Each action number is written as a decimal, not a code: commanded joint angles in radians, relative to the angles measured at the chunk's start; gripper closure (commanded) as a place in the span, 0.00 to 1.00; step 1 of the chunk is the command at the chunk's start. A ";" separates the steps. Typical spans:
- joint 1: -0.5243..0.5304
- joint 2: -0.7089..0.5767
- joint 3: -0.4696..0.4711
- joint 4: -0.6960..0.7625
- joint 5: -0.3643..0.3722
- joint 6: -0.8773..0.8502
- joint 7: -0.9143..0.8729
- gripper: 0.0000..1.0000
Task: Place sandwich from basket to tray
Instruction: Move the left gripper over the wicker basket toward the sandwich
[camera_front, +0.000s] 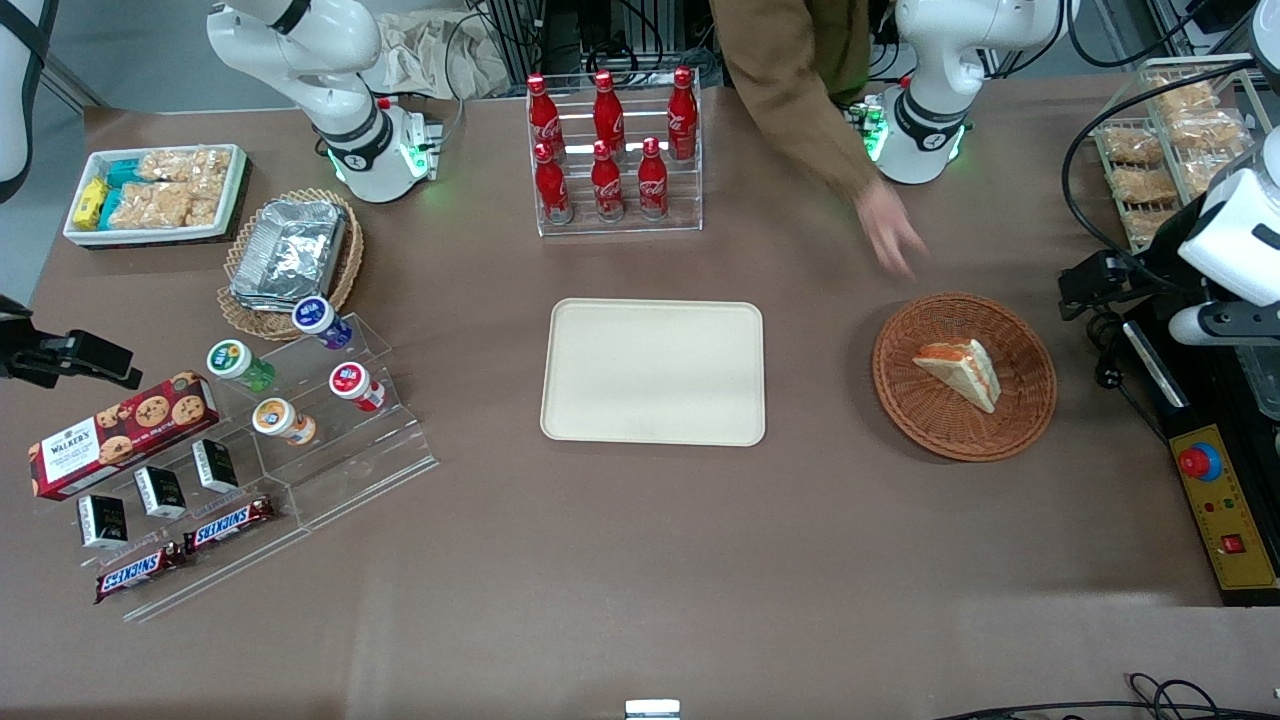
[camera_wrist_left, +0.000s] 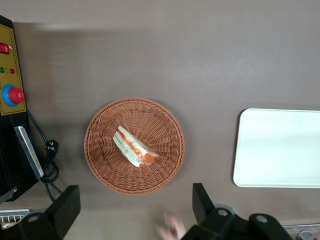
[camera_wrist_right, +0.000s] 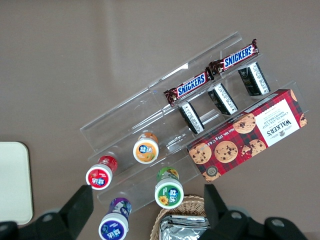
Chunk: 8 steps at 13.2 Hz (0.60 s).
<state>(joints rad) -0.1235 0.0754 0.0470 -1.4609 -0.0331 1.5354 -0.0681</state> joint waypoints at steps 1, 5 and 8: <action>-0.002 0.015 0.004 0.030 -0.007 -0.009 -0.015 0.00; -0.002 0.017 0.004 0.016 -0.008 -0.009 -0.236 0.00; -0.002 -0.003 0.022 -0.086 0.010 0.002 -0.343 0.00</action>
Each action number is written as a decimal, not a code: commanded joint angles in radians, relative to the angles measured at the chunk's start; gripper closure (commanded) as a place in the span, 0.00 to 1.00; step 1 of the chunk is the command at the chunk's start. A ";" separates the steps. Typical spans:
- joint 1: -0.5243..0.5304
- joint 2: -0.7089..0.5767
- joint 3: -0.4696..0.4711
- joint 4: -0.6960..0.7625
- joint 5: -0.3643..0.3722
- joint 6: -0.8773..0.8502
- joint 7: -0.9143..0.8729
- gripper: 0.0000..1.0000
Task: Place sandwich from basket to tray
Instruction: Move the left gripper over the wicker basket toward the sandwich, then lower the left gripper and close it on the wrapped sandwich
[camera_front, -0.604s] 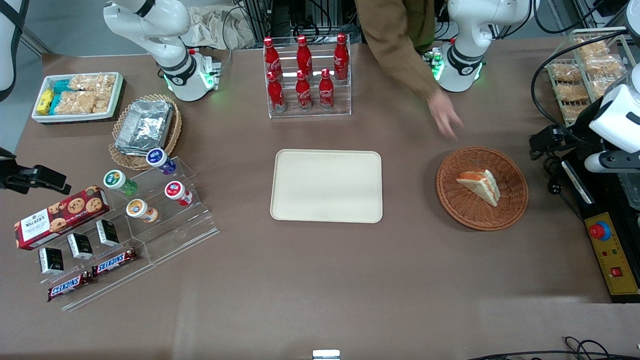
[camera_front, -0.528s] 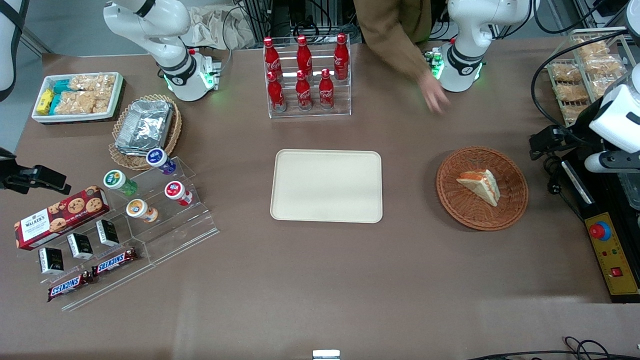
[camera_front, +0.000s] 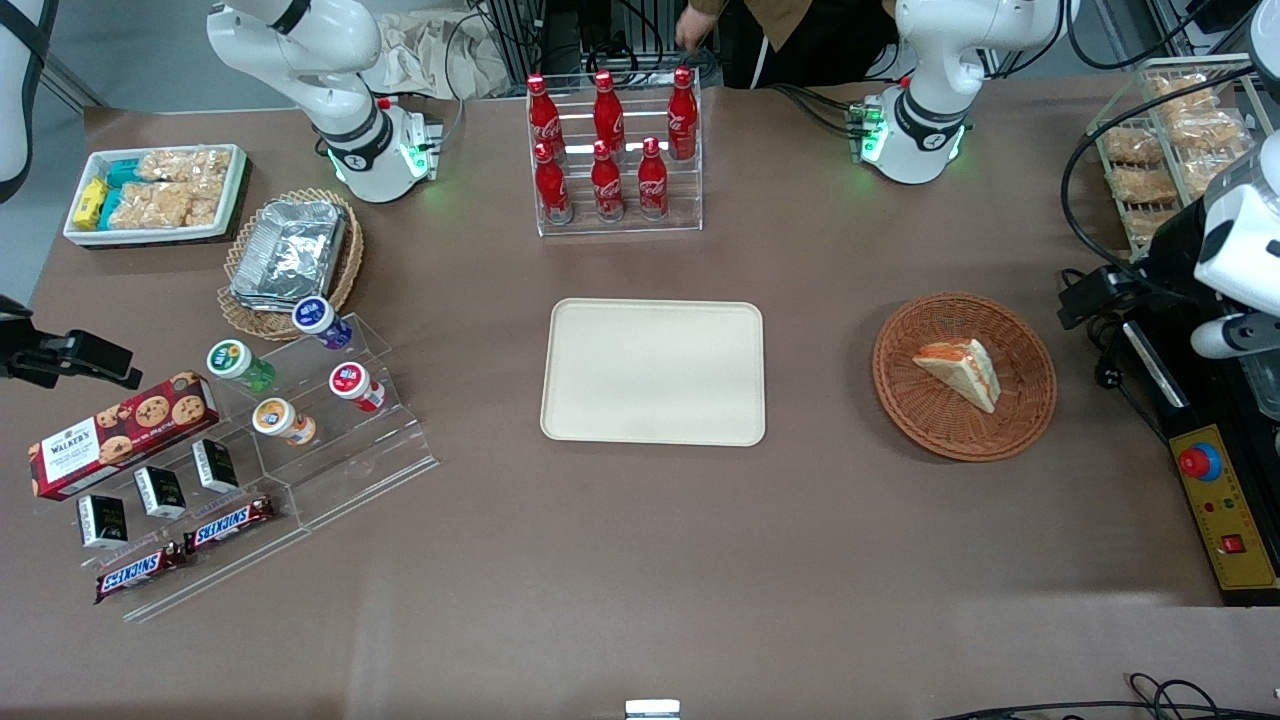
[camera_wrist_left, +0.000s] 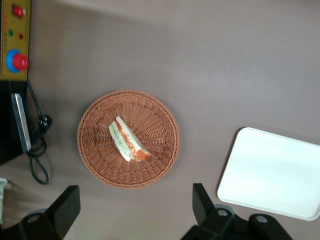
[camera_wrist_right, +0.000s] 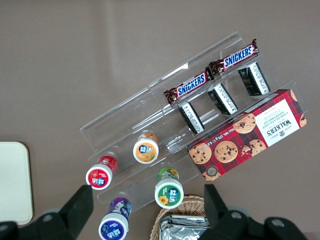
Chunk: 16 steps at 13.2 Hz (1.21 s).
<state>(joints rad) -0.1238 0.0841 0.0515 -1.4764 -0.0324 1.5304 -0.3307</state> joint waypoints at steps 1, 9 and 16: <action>-0.004 -0.039 0.021 -0.156 0.046 0.087 -0.126 0.00; -0.002 -0.142 0.048 -0.758 0.045 0.675 -0.615 0.00; -0.002 -0.095 0.051 -0.909 0.045 0.844 -0.651 0.00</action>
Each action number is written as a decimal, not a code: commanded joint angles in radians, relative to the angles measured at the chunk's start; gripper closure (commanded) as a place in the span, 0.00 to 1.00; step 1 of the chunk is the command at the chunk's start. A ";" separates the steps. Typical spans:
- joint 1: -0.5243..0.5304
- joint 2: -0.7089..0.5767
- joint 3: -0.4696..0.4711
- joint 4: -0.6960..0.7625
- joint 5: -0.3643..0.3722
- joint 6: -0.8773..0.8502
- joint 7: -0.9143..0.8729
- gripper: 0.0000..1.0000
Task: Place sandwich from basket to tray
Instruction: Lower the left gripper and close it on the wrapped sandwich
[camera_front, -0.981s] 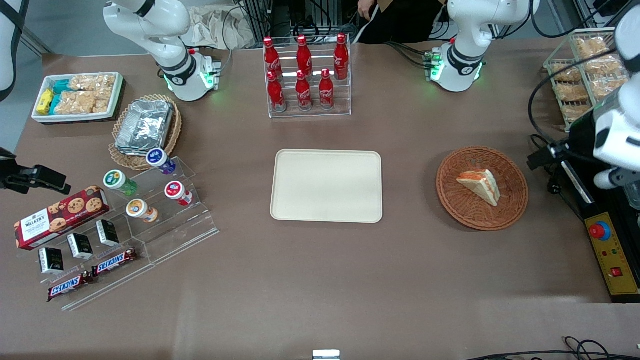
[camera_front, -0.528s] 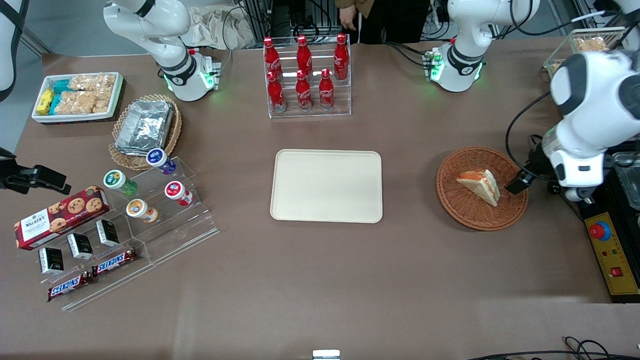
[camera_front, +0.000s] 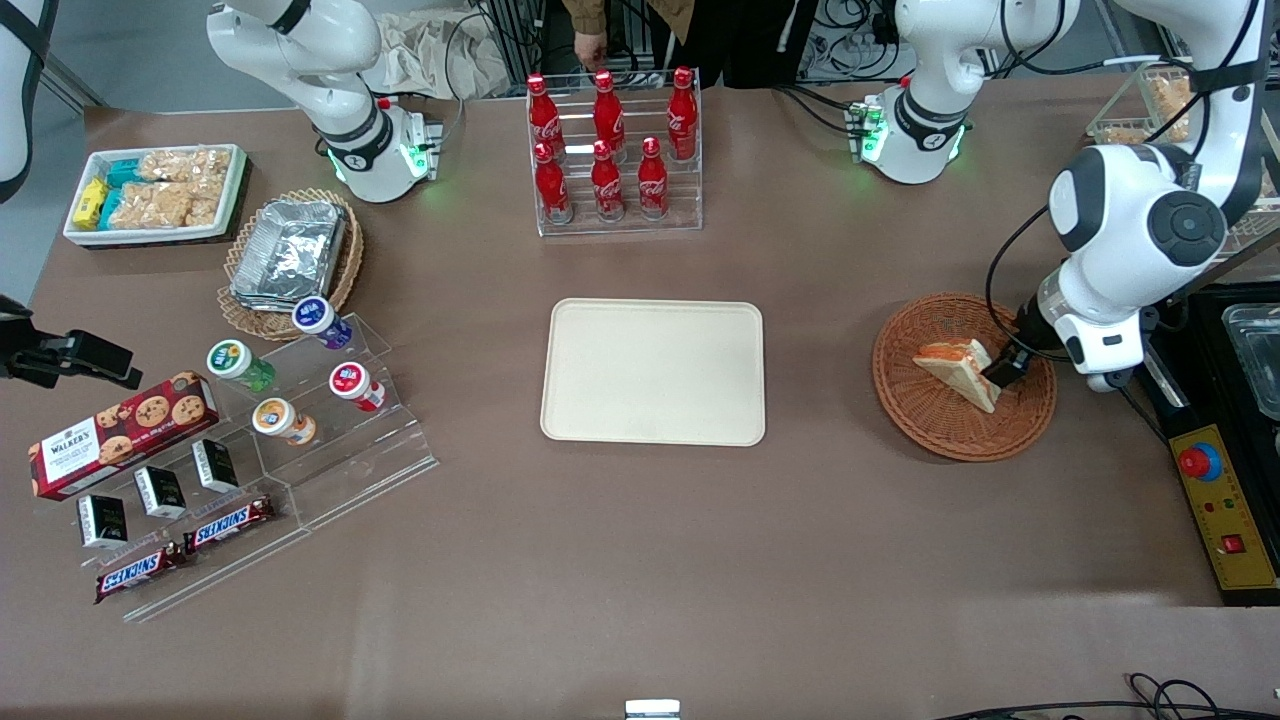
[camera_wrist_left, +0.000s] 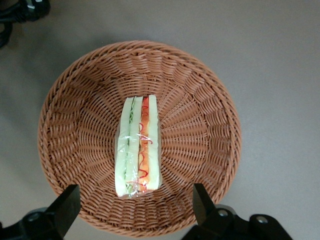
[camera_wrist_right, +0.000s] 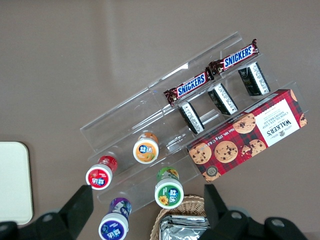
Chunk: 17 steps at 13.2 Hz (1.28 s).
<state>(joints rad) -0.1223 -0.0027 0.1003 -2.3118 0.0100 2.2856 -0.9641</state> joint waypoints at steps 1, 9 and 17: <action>-0.003 -0.006 0.002 -0.107 0.002 0.145 -0.016 0.00; -0.005 0.104 0.002 -0.196 0.004 0.379 -0.013 0.11; -0.016 0.049 -0.008 -0.066 0.002 0.158 -0.015 1.00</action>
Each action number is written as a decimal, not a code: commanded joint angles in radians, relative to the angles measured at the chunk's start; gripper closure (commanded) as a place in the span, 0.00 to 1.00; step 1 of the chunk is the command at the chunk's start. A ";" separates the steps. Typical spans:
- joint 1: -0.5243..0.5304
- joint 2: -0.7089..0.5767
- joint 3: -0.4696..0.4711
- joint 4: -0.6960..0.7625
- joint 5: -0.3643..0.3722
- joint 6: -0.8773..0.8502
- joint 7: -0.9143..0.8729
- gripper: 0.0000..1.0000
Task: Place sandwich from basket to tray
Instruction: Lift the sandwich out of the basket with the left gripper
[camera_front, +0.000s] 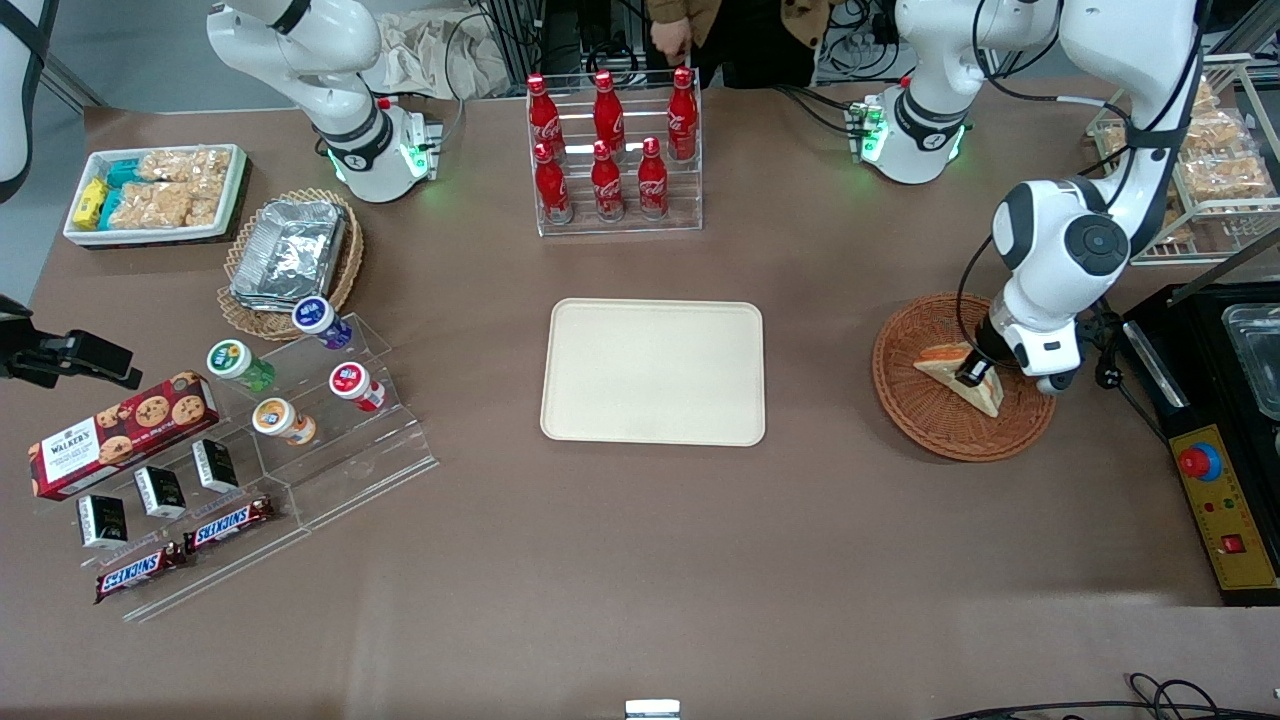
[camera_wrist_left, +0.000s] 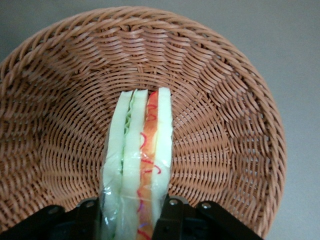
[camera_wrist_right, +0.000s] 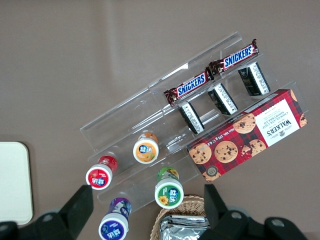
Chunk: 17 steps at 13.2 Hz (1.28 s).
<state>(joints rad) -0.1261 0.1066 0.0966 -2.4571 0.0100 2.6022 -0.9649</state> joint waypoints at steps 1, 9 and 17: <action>-0.015 -0.083 -0.014 0.143 0.004 -0.268 -0.012 1.00; -0.015 -0.088 -0.156 0.748 -0.114 -0.957 0.219 1.00; -0.013 -0.062 -0.440 0.701 -0.027 -0.914 0.502 1.00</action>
<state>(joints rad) -0.1437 0.0233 -0.2829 -1.7324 -0.0550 1.6415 -0.4704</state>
